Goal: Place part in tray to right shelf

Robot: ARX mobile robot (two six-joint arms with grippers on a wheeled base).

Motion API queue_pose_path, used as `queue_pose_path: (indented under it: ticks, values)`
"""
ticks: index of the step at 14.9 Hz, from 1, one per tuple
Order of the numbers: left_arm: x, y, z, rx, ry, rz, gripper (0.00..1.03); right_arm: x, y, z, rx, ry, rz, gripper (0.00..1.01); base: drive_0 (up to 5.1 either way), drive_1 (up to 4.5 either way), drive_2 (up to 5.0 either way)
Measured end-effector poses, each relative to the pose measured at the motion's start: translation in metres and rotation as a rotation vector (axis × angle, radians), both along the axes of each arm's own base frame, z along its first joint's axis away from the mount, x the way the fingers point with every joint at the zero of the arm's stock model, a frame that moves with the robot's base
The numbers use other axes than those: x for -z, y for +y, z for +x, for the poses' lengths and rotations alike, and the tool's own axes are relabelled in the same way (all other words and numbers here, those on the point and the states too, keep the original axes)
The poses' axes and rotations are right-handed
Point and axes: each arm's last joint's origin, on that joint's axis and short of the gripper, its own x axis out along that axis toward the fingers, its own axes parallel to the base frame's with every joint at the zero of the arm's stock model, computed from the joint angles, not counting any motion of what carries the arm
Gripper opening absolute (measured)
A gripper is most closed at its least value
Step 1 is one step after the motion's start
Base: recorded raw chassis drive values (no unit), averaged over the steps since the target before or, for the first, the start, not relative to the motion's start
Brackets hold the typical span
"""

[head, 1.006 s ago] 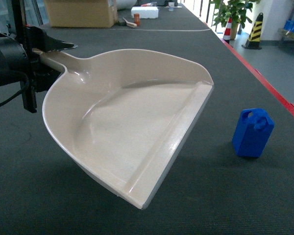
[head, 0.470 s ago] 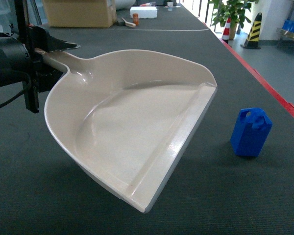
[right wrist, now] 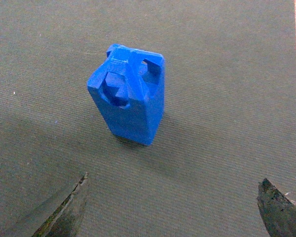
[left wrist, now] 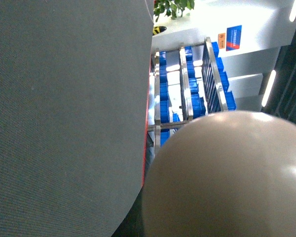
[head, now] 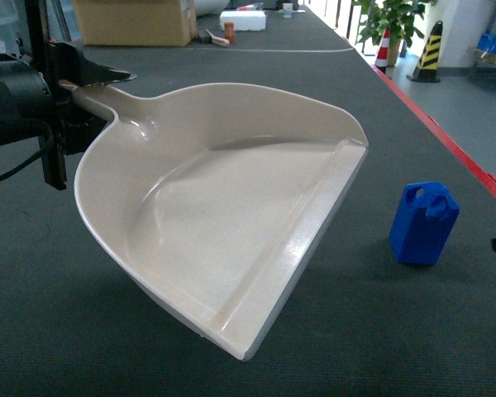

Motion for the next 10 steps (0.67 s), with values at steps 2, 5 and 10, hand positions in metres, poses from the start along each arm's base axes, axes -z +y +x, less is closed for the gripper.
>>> queue_pose_path:
  ticks: [2,5,10]
  values:
    - [0.0,0.0,0.0,0.0,0.0,0.0,0.16,0.005,0.009,0.028,-0.037,0.024,-0.005,0.98,0.0,0.0,0.0]
    - [0.0,0.0,0.0,-0.001,0.0,0.0,0.16,0.013,0.027,0.068,-0.072,0.052,0.007,0.98,0.0,0.0,0.0]
    - [0.0,0.0,0.0,0.0,0.0,0.0,0.16,0.033,0.062,0.101,-0.078,0.061,-0.008,0.86,0.0,0.0,0.0]
